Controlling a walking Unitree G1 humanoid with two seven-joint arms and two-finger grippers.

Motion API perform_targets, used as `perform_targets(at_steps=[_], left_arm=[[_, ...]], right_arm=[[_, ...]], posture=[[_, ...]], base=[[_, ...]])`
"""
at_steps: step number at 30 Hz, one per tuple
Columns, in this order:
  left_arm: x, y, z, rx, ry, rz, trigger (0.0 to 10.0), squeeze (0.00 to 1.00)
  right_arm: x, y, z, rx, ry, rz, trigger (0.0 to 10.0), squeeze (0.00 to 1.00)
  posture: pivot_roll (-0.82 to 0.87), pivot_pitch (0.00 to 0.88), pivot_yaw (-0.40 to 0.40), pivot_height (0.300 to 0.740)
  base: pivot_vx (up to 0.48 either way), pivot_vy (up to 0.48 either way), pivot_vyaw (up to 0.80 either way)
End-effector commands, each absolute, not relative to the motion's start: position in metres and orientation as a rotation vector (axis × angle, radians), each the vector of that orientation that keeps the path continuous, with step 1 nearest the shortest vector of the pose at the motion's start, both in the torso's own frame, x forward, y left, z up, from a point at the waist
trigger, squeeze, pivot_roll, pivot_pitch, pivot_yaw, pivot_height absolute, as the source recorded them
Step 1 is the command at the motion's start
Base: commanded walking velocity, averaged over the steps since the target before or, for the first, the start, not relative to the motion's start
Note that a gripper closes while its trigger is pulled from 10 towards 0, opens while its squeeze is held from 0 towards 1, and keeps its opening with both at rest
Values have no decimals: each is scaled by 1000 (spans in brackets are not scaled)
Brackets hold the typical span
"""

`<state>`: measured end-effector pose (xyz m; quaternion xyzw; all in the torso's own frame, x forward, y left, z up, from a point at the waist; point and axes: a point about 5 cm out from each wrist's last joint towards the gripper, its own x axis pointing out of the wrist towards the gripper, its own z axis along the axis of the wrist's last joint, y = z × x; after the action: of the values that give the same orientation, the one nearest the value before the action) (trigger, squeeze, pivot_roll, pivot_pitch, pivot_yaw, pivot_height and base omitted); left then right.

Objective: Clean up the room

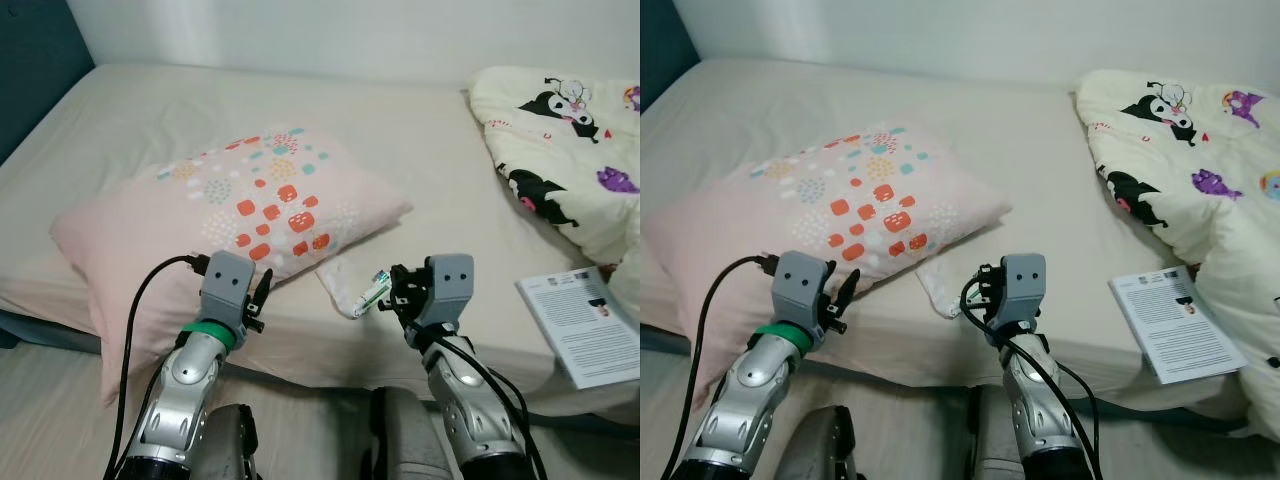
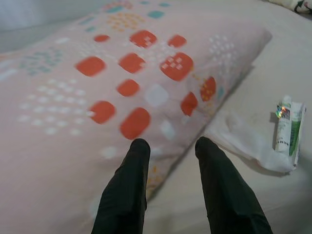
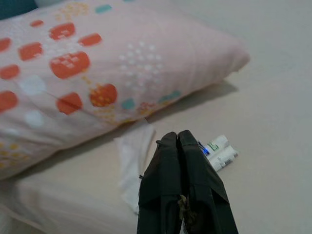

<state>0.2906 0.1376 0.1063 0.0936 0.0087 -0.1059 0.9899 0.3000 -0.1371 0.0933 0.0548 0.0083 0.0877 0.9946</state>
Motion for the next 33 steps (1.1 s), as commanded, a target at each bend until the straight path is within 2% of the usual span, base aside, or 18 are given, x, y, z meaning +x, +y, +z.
perform_targets(at_steps=[1, 5, 13, 14, 15, 23, 25, 30, 32, 33], left_arm=[[289, 137, 107, 188, 25, -222, 10000, 0], [290, 137, 113, 190, 10, -226, 10000, 0], [294, 139, 139, 205, -61, -232, 10000, 0], [294, 140, 144, 202, -70, -228, 10000, 0], [293, 142, 148, 200, -78, -224, 10000, 0], [284, 144, 149, 197, -64, -220, 10000, 0], [280, 143, 147, 197, -51, -222, 10000, 0], [277, 141, 146, 192, -41, -223, 10000, 0], [276, 140, 146, 190, -39, -224, 10000, 0], [275, 140, 146, 189, -36, -225, 10000, 0]], right_arm=[[304, -134, 95, 101, 16, 193, 10000, 0], [314, -126, 96, 96, 40, 214, 10000, 0], [330, -114, 79, 300, 190, 179, 10000, 0], [331, -113, 73, 333, 226, 168, 10000, 341], [331, -113, 65, 384, 270, 145, 10000, 1000], [332, -121, 52, 506, 361, 17, 10000, 1000], [336, -127, 54, 489, 353, -39, 10000, 1000], [340, -128, 60, 411, 305, -27, 10000, 1000], [341, -128, 62, 418, 293, -31, 10000, 965], [342, -129, 63, 417, 284, -39, 10000, 192]], posture=[[-84, 61, 63, 566], [-68, 95, 68, 566], [-45, 165, 74, 566], [-41, 188, 73, 566], [-37, 212, 71, 566], [-29, 254, 69, 566], [-27, 266, 64, 566], [-29, 271, 62, 566], [-31, 272, 60, 566], [-31, 273, 59, 566]], base=[[0, 0, 0], [0, 0, 0], [0, 0, 0], [0, 0, 0], [0, 0, 0], [0, 0, 0], [0, 0, 0], [0, 0, 0], [0, 0, 0], [0, 0, 0]])
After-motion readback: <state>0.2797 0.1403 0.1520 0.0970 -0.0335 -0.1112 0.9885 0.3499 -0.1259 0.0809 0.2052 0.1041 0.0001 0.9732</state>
